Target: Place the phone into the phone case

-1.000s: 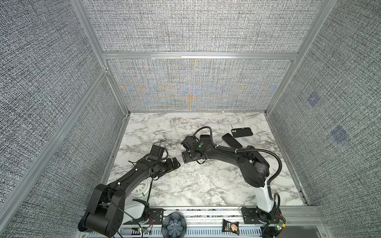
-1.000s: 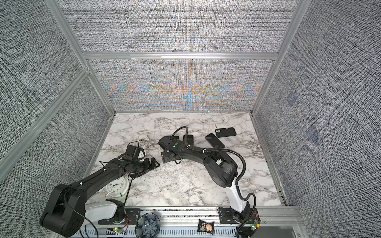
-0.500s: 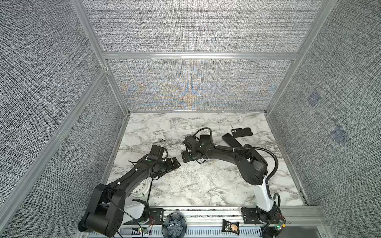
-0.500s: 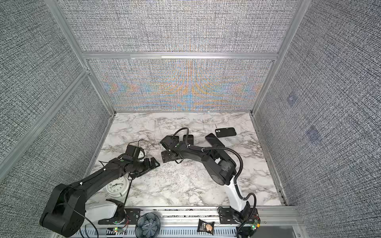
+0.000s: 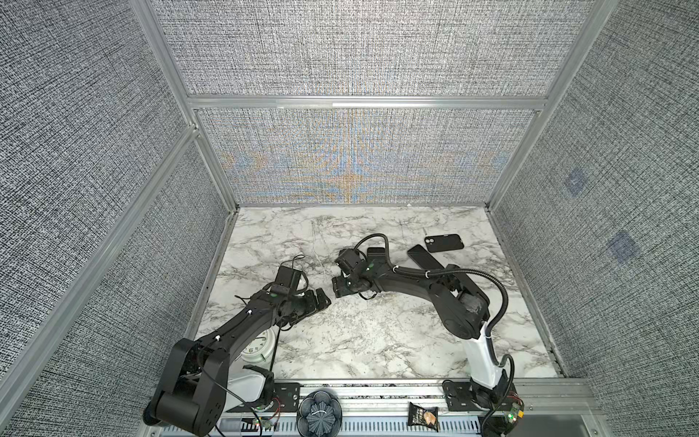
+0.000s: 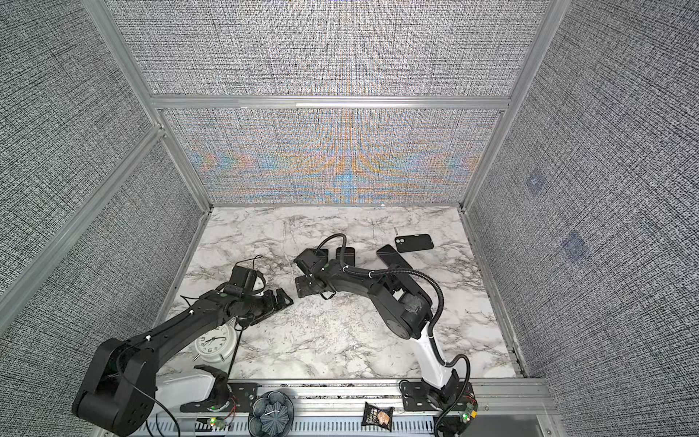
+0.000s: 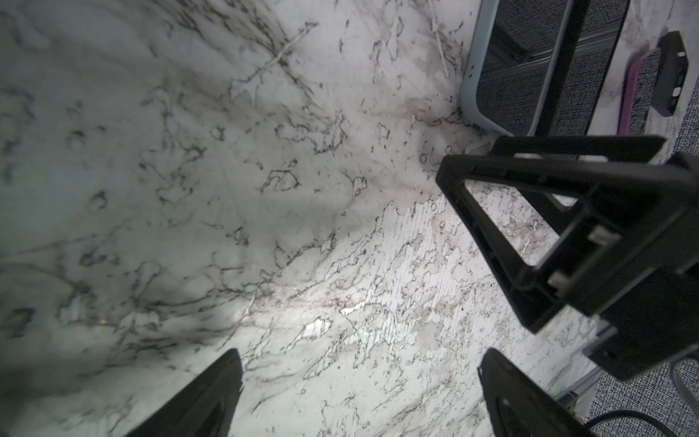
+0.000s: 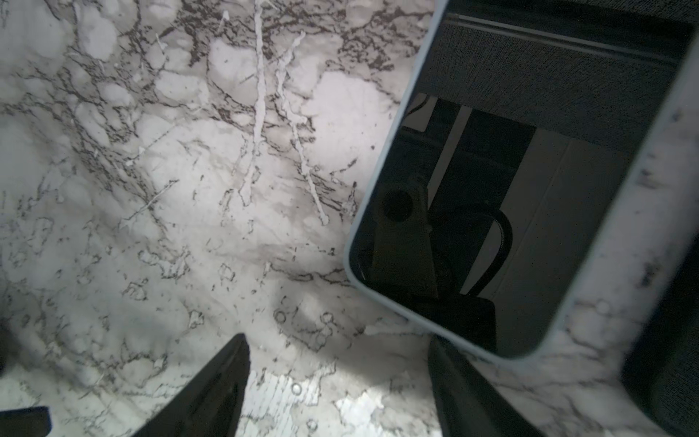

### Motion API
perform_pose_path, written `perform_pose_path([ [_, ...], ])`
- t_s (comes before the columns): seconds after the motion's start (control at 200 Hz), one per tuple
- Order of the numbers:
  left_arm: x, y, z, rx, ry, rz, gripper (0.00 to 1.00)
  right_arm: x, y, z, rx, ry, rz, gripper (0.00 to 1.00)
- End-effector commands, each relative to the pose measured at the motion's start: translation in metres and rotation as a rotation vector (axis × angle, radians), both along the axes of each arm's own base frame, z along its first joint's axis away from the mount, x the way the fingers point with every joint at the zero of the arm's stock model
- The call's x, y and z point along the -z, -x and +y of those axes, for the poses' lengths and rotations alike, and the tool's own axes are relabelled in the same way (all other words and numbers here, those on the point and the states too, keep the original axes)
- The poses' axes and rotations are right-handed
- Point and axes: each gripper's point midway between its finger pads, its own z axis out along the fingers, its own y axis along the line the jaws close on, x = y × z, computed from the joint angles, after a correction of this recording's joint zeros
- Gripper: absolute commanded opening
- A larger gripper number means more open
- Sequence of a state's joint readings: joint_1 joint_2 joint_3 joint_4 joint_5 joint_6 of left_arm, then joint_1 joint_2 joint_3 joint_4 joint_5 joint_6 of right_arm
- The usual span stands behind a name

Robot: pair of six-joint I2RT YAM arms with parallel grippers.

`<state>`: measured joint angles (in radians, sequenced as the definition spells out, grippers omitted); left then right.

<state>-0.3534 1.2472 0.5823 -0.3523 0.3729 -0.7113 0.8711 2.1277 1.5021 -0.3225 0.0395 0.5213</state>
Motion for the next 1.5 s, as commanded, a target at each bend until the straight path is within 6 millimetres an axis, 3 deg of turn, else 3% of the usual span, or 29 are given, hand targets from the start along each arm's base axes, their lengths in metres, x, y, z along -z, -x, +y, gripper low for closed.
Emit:
perform_pose_path([
  [0.0, 0.002, -0.001, 0.000, 0.000, -0.001, -0.001, 0.99, 0.005, 0.003, -0.001, -0.007, 0.009, 0.023, 0.77],
  [0.205, 0.001, -0.002, 0.000, -0.001, 0.000, -0.002, 0.99, 0.000, 0.007, 0.001, -0.012, -0.012, 0.034, 0.77],
  [0.59, 0.001, -0.002, -0.003, 0.021, 0.008, -0.001, 0.99, -0.037, 0.018, 0.000, -0.026, -0.055, 0.008, 0.77],
  [0.85, -0.001, -0.003, -0.009, 0.041, 0.035, -0.006, 0.99, -0.064, 0.018, -0.022, -0.041, -0.001, -0.071, 0.77],
  [0.98, -0.007, -0.005, -0.016, 0.061, 0.068, -0.014, 0.99, -0.083, 0.012, -0.057, -0.035, 0.094, -0.146, 0.77],
  [1.196, -0.019, -0.011, -0.024, 0.090, 0.094, -0.033, 0.99, -0.099, -0.008, -0.151, 0.071, 0.259, -0.200, 0.77],
  [1.301, -0.022, -0.013, -0.029, 0.104, 0.105, -0.034, 0.99, -0.099, -0.021, -0.193, 0.140, 0.292, -0.195, 0.79],
  [1.496, -0.027, -0.017, -0.035, 0.123, 0.113, -0.038, 0.98, -0.077, -0.048, -0.251, 0.233, 0.332, -0.121, 0.85],
])
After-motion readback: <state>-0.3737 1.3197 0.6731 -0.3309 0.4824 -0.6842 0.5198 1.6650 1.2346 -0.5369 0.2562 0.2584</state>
